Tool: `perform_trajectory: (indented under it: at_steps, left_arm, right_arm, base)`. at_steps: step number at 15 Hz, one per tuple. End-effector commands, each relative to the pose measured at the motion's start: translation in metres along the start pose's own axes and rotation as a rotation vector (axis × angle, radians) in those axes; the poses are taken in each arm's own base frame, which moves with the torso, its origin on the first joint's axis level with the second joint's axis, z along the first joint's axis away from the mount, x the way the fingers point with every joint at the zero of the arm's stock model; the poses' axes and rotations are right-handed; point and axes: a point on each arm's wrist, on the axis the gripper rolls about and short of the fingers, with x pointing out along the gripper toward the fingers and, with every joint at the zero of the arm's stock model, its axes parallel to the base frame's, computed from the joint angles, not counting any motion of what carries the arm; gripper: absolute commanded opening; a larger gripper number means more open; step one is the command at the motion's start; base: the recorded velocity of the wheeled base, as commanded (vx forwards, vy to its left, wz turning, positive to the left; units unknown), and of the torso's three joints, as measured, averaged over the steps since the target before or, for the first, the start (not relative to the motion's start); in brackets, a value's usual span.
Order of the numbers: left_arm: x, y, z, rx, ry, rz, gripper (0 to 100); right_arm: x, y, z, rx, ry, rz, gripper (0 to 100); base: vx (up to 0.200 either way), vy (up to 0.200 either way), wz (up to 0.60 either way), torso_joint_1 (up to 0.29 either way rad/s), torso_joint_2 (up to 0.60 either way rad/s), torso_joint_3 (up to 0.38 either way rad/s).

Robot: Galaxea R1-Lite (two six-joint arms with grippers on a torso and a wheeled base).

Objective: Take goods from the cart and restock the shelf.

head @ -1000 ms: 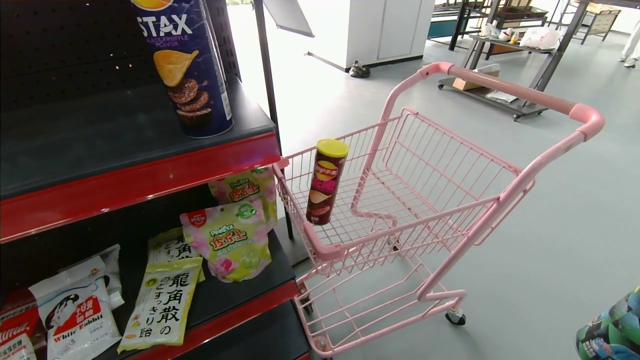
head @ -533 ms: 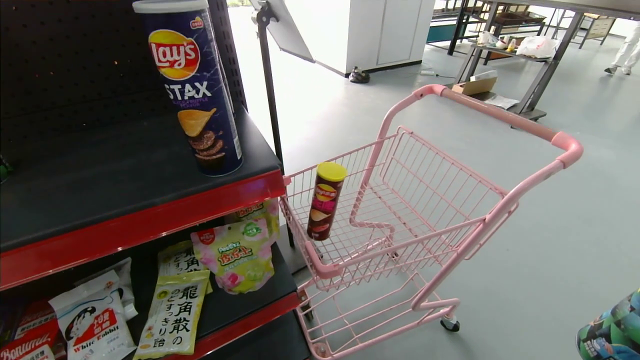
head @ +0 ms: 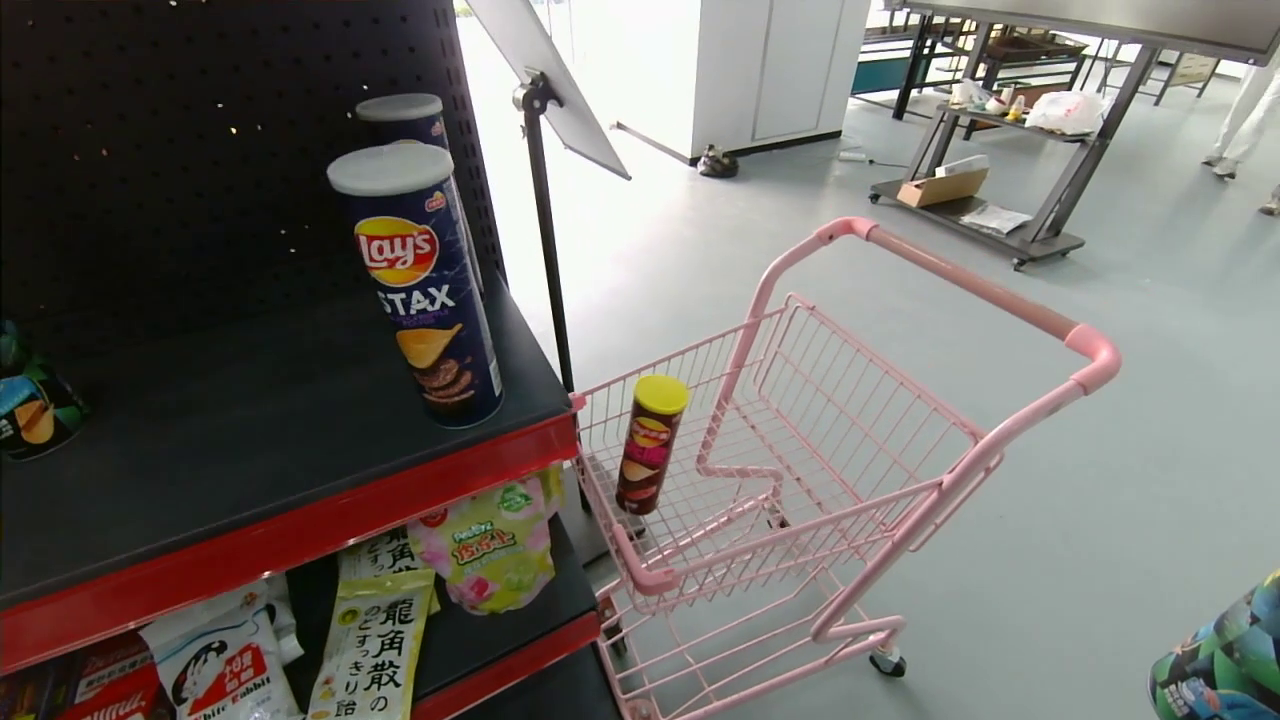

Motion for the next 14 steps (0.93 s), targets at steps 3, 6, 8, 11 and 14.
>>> perform_trajectory:
  at_steps: [3, 6, 8, 11, 14]
  left_arm:
    - [0.0001, 0.0000, -0.0001, 0.000, 0.002, 0.001, 100]
    - [0.0001, 0.0000, 0.0001, 0.000, 0.000, 0.001, 100]
    - [0.0001, 0.0000, 0.0001, 0.000, 0.000, 0.001, 100]
    - [0.0001, 0.0000, 0.0001, 0.000, 0.000, 0.001, 100]
    - [0.0001, 0.0000, 0.0001, 0.000, 0.000, 0.001, 100]
  right_arm:
    - [0.0030, 0.0004, 0.0001, -0.004, 0.015, 0.007, 0]
    - [0.0033, 0.0006, -0.0020, -0.006, 0.021, 0.008, 0]
    - [0.0033, 0.0006, -0.0019, -0.015, 0.020, 0.008, 0]
    - [0.0033, 0.0007, -0.0020, -0.018, 0.021, 0.010, 0]
    - [0.0036, 0.0008, -0.0033, -0.035, 0.026, 0.009, 0]
  base:
    - [0.000, 0.000, 0.00, 0.230, -0.59, -0.364]
    - [0.000, 0.000, 0.00, 0.173, -0.42, -0.258]
    - [0.000, 0.000, 0.00, 0.161, -0.38, -0.232]
    - [0.000, 0.000, 0.00, 0.155, -0.37, -0.222]
    - [0.000, 0.000, 0.00, 0.154, -0.36, -0.217]
